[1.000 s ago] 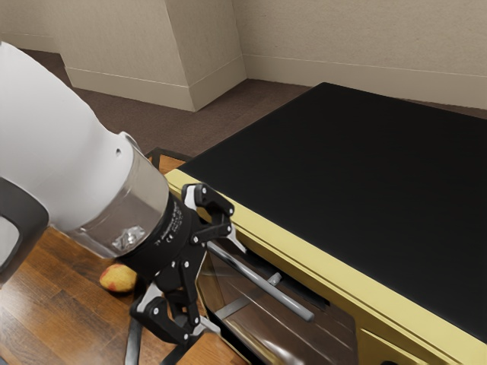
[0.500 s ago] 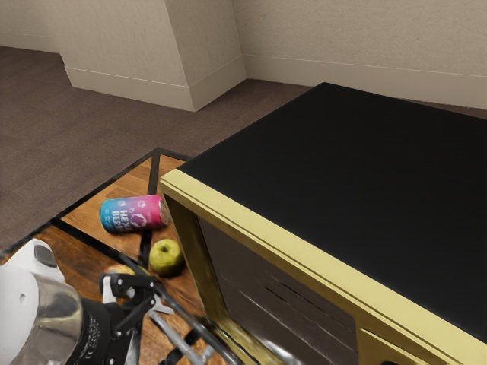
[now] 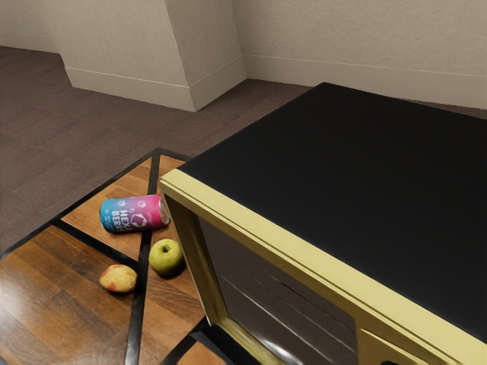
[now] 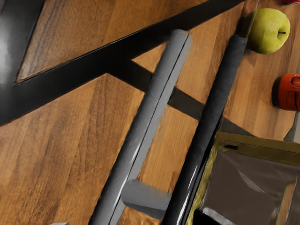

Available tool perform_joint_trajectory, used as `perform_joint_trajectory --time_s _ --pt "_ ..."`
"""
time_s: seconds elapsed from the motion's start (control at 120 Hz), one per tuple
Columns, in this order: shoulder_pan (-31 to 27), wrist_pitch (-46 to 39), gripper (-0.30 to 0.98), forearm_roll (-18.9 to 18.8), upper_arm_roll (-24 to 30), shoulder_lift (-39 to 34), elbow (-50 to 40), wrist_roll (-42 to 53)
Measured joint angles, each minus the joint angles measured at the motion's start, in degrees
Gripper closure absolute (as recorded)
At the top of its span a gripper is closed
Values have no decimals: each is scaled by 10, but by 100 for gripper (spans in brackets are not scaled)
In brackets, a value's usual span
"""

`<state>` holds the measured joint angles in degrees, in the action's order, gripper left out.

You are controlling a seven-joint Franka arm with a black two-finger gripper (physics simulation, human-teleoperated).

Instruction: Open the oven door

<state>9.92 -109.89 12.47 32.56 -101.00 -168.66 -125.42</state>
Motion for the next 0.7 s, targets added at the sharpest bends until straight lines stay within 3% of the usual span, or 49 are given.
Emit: perform_joint_trajectory --time_s 0.033,0.133,0.242,0.275,0.367,0.442,0.492,0.575,0.7 --pt "8 28 44 -8 11 0 22 -9" --pt "14 111 22 -38 21 0 106 -30" --pt "12 192 13 -59 22 0 184 -45" --pt "5 210 11 -71 1 10 219 -50" --pt "-46 252 8 -102 -188 229 430 -67" --pt "-84 291 6 -115 -271 463 648 -79" --pt "-94 316 5 -127 -316 585 741 -93" --pt "-102 344 3 -154 -353 684 769 -113" --pt "-145 355 1 -171 -364 712 690 -140"
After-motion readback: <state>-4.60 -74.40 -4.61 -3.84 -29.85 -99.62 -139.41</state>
